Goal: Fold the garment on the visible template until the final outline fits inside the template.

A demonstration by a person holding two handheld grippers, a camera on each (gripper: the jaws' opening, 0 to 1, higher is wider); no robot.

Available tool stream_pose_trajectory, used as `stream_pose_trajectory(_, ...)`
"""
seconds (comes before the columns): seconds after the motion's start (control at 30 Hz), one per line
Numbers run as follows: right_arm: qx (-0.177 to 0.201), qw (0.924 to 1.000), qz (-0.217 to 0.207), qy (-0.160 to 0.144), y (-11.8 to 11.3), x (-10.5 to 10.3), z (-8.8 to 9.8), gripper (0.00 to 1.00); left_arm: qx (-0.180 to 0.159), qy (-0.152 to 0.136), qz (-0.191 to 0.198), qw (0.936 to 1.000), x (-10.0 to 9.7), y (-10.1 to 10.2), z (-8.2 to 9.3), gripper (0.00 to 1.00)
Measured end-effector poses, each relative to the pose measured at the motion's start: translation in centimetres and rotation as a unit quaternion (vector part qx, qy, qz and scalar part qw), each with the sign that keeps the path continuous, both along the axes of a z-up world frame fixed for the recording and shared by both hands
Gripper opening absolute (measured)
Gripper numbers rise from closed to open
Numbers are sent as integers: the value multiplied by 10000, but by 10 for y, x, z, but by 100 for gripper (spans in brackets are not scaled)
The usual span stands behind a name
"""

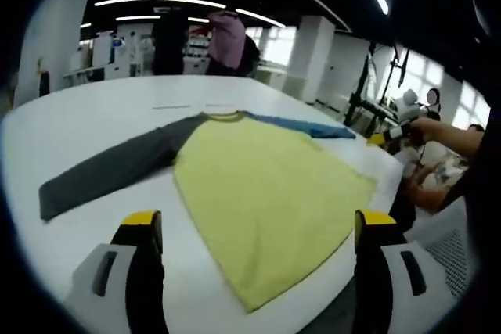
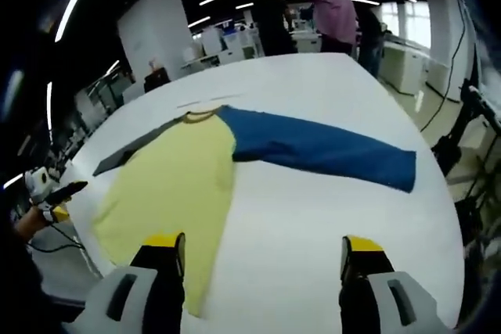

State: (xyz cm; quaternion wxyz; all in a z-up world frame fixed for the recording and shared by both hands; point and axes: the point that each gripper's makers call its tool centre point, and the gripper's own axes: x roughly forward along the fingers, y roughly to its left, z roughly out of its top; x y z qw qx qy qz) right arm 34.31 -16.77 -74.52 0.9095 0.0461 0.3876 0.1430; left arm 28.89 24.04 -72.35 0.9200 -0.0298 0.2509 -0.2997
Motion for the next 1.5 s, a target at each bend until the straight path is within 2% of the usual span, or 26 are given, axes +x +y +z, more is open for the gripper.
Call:
stream_pose_trajectory(0.17,-98,9995,-297,-91,-20,12,8,77,67,-104,-93,9999,1,-4,4,99)
stream_pose_trajectory(0.33,-29,9981,-608,-131,-40,24,11,72,91,-179,-124,9997,3,-5,8,99)
stream_pose_trajectory(0.5,-52,9959,-887,-188,-59,37,11,61,133,-174,-165,9996,5,-6,9,99)
stream_pose_trajectory(0.87,-611,9863,-1526,-130,-112,60,-4,32,59,-264,-189,9995,8,-10,15,99)
stream_pose_trajectory(1.0,-810,9811,-1759,-29,-130,64,-12,25,44,-248,-178,9995,8,-10,15,99)
stream_pose_trajectory(1.1,-824,9783,-1903,14,-138,66,-19,19,74,-231,-187,9995,7,-10,13,99)
stream_pose_trajectory(1.17,-865,9769,-1953,106,-141,65,-24,17,102,-207,-182,9996,7,-9,12,99)
stream_pose_trajectory(1.27,-727,9752,-2081,193,-154,71,-35,16,115,-200,-207,9995,7,-10,12,99)
stream_pose_trajectory(1.5,-704,9745,-2123,183,-165,80,-40,14,155,-163,-190,9996,6,-8,9,99)
